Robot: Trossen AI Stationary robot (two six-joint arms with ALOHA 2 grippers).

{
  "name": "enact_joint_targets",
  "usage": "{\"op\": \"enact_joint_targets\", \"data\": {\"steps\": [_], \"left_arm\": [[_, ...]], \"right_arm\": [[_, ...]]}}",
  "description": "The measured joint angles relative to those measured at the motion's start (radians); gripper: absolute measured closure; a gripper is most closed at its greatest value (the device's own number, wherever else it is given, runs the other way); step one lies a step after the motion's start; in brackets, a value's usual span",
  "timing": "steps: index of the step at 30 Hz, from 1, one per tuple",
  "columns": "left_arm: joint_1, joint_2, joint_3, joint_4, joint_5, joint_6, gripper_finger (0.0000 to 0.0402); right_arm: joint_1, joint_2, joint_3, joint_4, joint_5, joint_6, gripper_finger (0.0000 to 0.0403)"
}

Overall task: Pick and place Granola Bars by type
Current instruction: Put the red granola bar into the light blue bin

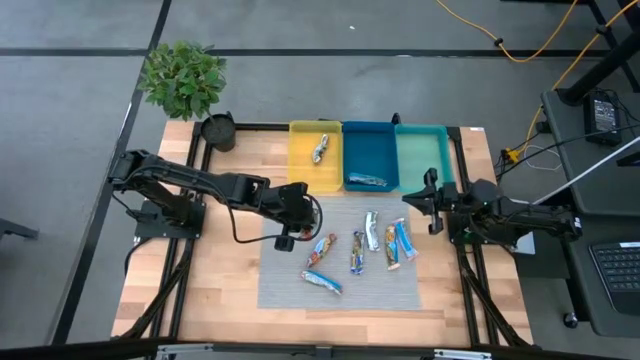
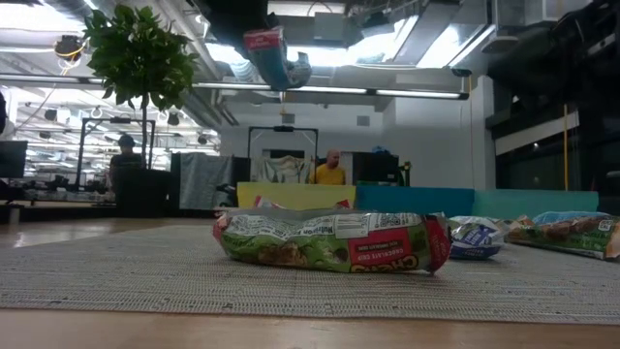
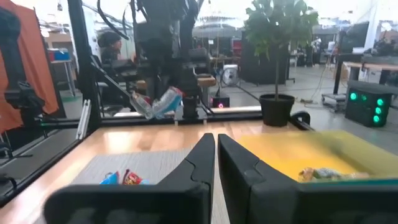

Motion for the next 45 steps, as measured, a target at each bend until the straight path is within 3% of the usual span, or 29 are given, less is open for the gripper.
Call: {"op": "enact_joint_targets", "data": {"steps": [8, 12, 18, 23, 27, 34, 45], "left_arm": [[0.000, 0.000, 0.000, 0.005, 0.000, 0.026, 0.0376], [0.001, 0.000, 0.000, 0.038, 0.000, 0.041, 0.0378], [0.003, 0.000, 0.001, 0.087, -0.013, 0.103, 0.0376], [0.003, 0.000, 0.001, 0.137, -0.098, 0.168, 0.0379], [0.003, 0.000, 0.001, 0.209, -0.114, 0.212, 0.0380], [0.009, 0.000, 0.001, 0.268, -0.111, 0.254, 0.0379], [0.010, 0.000, 0.001, 0.310, -0.111, 0.288, 0.0378]], "right_arm": [[0.000, 0.000, 0.000, 0.101, 0.023, 0.021, 0.0378], [0.000, 0.000, 0.000, 0.111, 0.063, 0.043, 0.0348], [-0.001, 0.002, 0.000, 0.134, 0.118, 0.113, 0.0225], [-0.001, 0.017, 0.000, 0.134, 0.176, 0.172, 0.0110], [-0.001, 0.061, 0.029, 0.138, 0.181, 0.220, 0.0056], [-0.001, 0.234, 0.127, 0.183, 0.146, 0.247, 0.0043], [-0.001, 0.692, 0.346, 0.236, 0.025, 0.180, 0.0043]]}}
